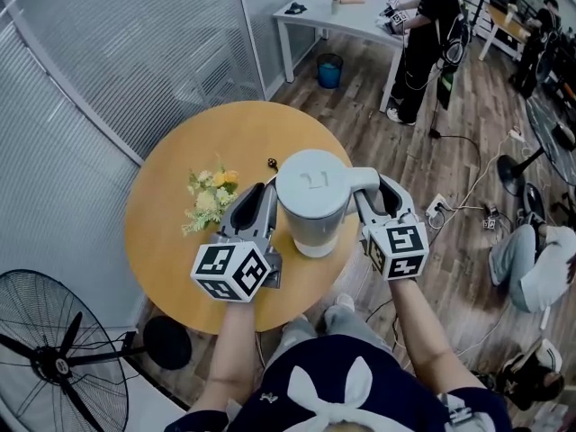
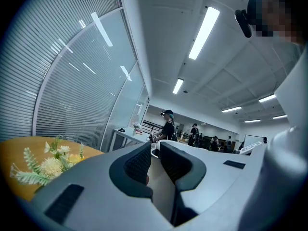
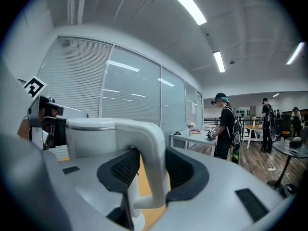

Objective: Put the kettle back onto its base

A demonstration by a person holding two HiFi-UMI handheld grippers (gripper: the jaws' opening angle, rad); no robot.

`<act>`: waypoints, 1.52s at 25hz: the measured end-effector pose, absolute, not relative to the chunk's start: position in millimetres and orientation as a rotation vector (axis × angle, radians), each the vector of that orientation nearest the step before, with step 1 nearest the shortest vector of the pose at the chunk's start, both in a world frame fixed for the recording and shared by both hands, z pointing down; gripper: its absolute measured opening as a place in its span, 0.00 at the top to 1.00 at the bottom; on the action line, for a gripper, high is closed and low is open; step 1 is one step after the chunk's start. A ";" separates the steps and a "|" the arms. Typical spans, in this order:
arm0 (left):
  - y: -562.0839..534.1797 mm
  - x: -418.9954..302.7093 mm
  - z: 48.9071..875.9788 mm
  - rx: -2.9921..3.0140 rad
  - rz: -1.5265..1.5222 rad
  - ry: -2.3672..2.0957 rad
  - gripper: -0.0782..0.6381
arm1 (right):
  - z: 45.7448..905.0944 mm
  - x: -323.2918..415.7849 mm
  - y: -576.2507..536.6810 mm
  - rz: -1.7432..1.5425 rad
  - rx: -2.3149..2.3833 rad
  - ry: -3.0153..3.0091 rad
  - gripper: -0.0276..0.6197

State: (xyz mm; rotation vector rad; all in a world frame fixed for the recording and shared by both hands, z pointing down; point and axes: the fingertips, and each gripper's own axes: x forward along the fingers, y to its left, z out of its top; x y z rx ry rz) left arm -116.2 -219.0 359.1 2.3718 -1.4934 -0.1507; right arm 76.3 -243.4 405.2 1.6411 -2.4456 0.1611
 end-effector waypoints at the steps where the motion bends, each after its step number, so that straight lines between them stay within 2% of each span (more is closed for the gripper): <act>1: -219.7 -116.3 359.8 2.370 -0.150 -1.497 0.79 | 405.9 76.2 -244.7 0.163 1.637 -2.448 0.70; 38: -238.4 -114.7 404.0 2.267 -0.065 -1.513 0.79 | 450.5 77.1 -265.2 0.237 1.564 -2.434 0.70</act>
